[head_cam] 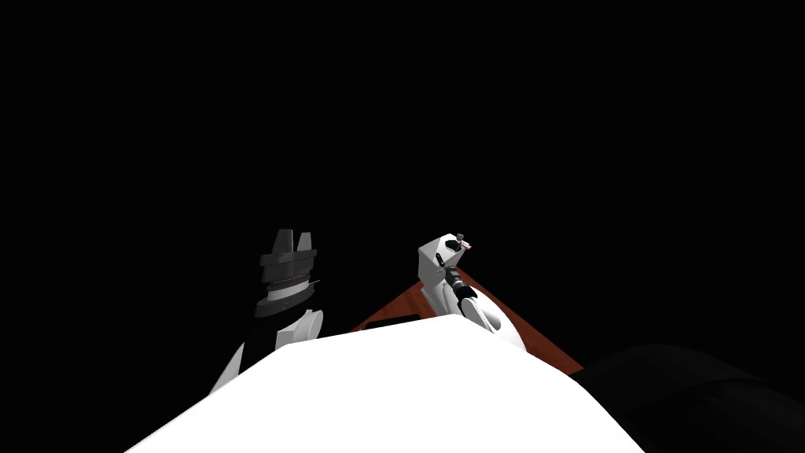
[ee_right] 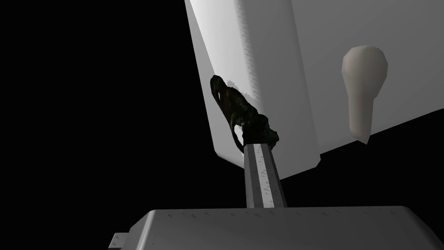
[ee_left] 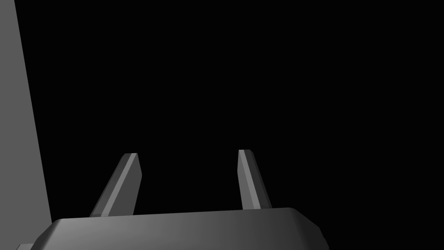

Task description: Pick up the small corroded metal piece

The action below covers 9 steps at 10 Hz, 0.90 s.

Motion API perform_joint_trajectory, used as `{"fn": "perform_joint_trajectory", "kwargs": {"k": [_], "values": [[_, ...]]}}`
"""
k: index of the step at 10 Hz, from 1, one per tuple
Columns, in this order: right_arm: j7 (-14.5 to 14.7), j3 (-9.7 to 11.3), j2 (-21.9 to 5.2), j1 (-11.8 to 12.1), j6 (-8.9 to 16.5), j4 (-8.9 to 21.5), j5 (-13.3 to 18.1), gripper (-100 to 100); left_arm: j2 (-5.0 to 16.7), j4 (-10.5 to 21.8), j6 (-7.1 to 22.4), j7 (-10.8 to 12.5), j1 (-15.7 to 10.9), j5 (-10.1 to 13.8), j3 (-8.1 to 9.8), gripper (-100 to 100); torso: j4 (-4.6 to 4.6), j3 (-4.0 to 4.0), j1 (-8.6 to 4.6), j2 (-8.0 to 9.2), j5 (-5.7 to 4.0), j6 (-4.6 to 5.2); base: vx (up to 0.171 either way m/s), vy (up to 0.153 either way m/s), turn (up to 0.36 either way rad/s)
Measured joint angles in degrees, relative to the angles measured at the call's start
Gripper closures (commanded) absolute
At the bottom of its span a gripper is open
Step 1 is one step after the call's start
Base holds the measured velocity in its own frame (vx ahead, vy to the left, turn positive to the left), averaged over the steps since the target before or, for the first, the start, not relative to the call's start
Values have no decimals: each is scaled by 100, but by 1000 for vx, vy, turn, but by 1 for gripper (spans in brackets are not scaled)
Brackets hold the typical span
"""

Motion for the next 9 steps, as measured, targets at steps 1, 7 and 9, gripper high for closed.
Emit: {"fn": "perform_joint_trajectory", "kwargs": {"k": [1,7,9], "values": [[0,0,0,0,0,0,0,0,0,0,0,0,0,0,0,0,0,0,0,0,0,0,0,0,0],[216,-59,-393,333,-546,-570,150,-100,0,0,0,0,-1,0,0,0,3,9,1,15,1,-1,-34,1,113],[298,-86,-567,470,-820,-825,228,-100,0,0,0,0,-1,0,0,0,3,7,-2,12,0,-1,-31,-3,116]]}}
